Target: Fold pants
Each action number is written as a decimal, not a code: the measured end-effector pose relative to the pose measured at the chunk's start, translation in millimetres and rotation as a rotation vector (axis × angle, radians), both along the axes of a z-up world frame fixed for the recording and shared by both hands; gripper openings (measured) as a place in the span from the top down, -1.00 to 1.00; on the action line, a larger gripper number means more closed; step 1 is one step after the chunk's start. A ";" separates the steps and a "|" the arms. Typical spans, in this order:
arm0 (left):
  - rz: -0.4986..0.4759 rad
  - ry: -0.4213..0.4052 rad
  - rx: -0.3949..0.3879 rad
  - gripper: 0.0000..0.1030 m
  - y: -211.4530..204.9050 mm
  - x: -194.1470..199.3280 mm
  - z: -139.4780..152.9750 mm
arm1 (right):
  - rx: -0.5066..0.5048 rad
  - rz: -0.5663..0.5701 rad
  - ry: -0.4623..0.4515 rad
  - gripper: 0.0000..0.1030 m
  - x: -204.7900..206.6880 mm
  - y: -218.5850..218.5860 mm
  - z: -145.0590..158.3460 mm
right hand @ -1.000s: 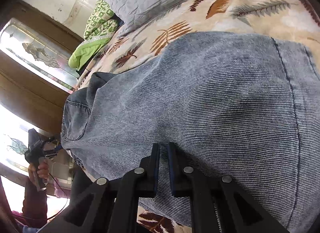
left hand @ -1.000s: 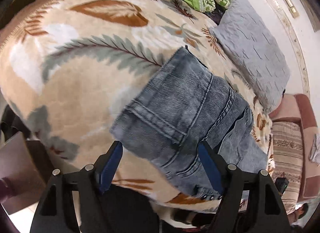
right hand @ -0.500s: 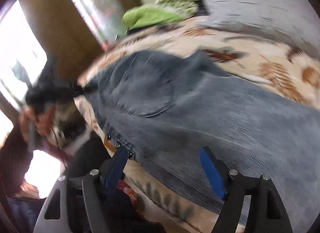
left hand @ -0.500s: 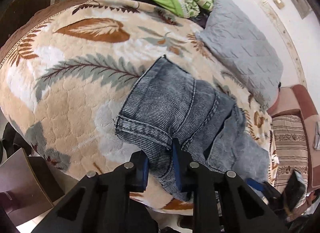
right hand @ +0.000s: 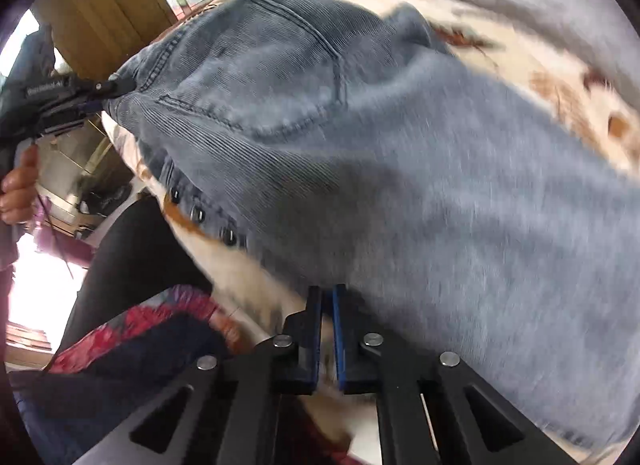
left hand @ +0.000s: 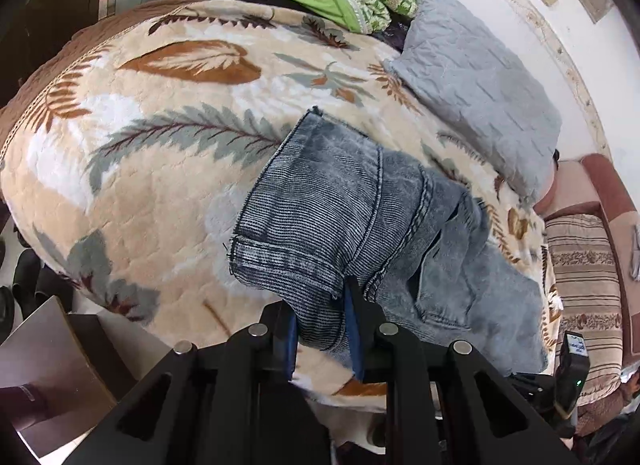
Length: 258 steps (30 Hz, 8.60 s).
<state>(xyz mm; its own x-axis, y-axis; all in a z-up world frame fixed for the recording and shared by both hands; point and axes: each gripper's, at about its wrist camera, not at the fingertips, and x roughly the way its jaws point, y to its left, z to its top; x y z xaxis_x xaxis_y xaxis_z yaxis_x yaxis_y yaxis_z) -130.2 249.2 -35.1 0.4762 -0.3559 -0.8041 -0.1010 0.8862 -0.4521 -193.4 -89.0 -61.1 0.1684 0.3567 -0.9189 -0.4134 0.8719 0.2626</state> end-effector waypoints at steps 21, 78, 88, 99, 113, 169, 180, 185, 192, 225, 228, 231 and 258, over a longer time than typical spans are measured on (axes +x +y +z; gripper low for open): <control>0.028 -0.488 0.393 0.06 -60.9 -40.0 134.3 | 0.270 -0.222 -0.134 0.75 103.2 -49.0 82.1; -0.399 -0.024 0.385 0.12 -137.7 13.0 6.0 | 0.453 -0.430 0.186 0.84 267.5 -13.5 -30.2; -0.374 0.033 0.370 0.08 -126.5 8.2 -4.8 | 0.189 -0.289 -0.012 0.75 211.9 -28.1 22.8; -0.322 0.035 0.329 0.08 -116.4 5.3 0.2 | -0.016 -0.111 -0.091 0.74 194.1 0.2 0.8; -0.193 0.038 0.439 0.07 -71.8 17.8 -1.2 | 0.074 -0.299 -0.173 0.77 185.4 -22.2 18.2; -0.687 -0.073 0.572 -0.78 -350.7 -12.7 -2.4 | 0.689 -1.104 -0.106 -0.70 -113.4 -362.9 5.3; -0.712 0.006 0.575 -0.82 -353.6 -9.6 -32.2 | 0.664 -1.187 0.059 -0.42 -82.6 -349.1 -50.4; -0.713 0.018 0.547 -0.82 -351.3 -15.8 -31.6 | 0.671 -1.107 0.091 0.41 -67.8 -326.0 -51.1; -0.657 0.015 0.480 -0.82 -322.4 -19.8 -14.9 | 0.611 -1.089 -0.058 0.50 -56.5 -309.6 -12.7; -0.231 -0.027 0.292 -0.82 -114.1 5.4 27.0 | 0.252 -0.175 -0.244 -0.12 49.5 -15.4 91.2; -0.280 -0.062 0.284 -0.82 -134.0 9.7 31.4 | 0.244 -0.351 -0.239 -0.14 51.7 -55.8 86.8; -0.348 -0.116 0.276 -0.82 -160.5 17.0 34.5 | 0.268 -0.508 -0.174 -0.14 50.7 -102.7 65.9; -0.498 0.105 0.065 0.65 -253.5 52.0 -14.7 | 0.491 -0.548 -0.159 -0.15 38.4 -167.5 -4.7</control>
<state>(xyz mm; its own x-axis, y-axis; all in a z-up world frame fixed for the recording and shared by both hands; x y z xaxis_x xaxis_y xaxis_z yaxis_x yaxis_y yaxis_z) -78.2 -4.2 -49.8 0.1774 -0.4663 -0.8666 0.2987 0.8646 -0.4041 -155.0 -256.5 -65.8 0.5573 0.5458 -0.6257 -0.0193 0.7619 0.6475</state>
